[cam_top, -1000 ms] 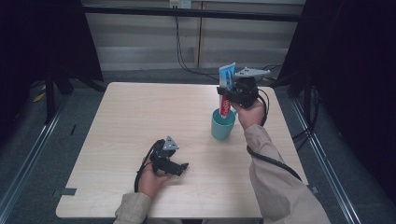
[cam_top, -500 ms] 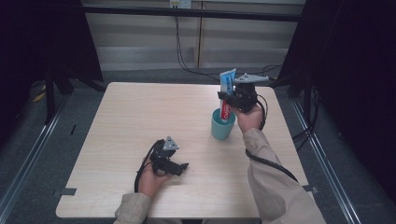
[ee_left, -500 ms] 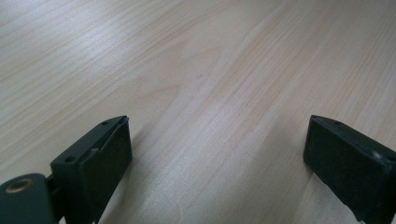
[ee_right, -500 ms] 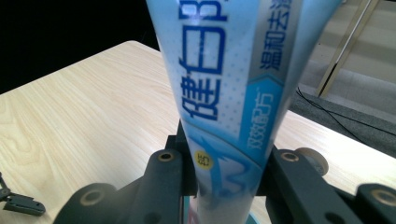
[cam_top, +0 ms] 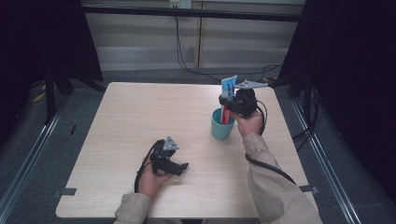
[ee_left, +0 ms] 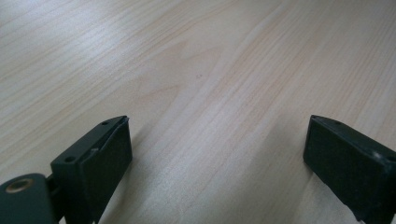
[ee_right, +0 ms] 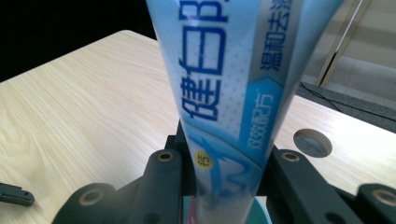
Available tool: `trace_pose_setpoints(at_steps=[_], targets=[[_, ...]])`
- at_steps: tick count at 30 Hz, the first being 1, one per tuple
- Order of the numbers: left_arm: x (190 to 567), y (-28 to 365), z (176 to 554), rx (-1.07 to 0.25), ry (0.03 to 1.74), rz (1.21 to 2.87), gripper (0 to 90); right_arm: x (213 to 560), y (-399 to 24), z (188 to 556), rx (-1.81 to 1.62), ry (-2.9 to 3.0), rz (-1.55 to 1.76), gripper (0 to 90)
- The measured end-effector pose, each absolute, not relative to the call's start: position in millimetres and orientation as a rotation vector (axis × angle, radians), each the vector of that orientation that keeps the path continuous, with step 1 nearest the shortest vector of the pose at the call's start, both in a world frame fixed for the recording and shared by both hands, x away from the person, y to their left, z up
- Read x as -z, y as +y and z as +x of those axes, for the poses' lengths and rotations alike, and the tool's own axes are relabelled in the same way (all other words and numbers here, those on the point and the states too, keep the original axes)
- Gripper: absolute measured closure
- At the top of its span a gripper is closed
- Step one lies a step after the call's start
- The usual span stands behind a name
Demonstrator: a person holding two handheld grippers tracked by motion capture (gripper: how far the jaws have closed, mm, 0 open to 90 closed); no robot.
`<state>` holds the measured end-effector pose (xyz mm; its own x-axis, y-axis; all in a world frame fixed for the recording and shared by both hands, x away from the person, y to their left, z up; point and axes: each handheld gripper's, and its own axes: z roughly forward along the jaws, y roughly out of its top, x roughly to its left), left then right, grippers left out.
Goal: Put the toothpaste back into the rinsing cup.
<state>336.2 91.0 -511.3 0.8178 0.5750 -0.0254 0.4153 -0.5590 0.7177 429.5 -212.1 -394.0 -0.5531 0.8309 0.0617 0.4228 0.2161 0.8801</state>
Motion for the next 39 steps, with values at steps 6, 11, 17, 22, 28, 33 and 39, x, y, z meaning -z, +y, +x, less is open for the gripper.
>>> trace_pose_setpoints(at_steps=[6,11,17,22,28,33,39], targets=[[511,91,336,-0.272,0.723,2.243,7.5,400,-210,428,-1.275,2.083,1.155,72.9],[511,91,336,-0.273,0.723,2.245,7.7,406,-210,425,-1.267,2.095,1.16,72.7],[511,91,336,-0.272,0.724,2.244,7.7,412,-211,422,-1.253,2.112,1.166,72.4],[511,92,336,-0.274,0.715,2.253,7.8,415,-212,422,-1.246,2.121,1.174,72.2],[511,92,336,-0.272,0.715,2.255,7.9,421,-211,422,-1.219,2.15,1.183,71.4],[511,92,336,-0.274,0.713,2.255,8.0,423,-211,422,-1.223,2.145,1.19,70.9],[511,92,336,-0.272,0.715,2.253,8.2,422,-209,422,-1.211,2.148,1.182,69.3]])
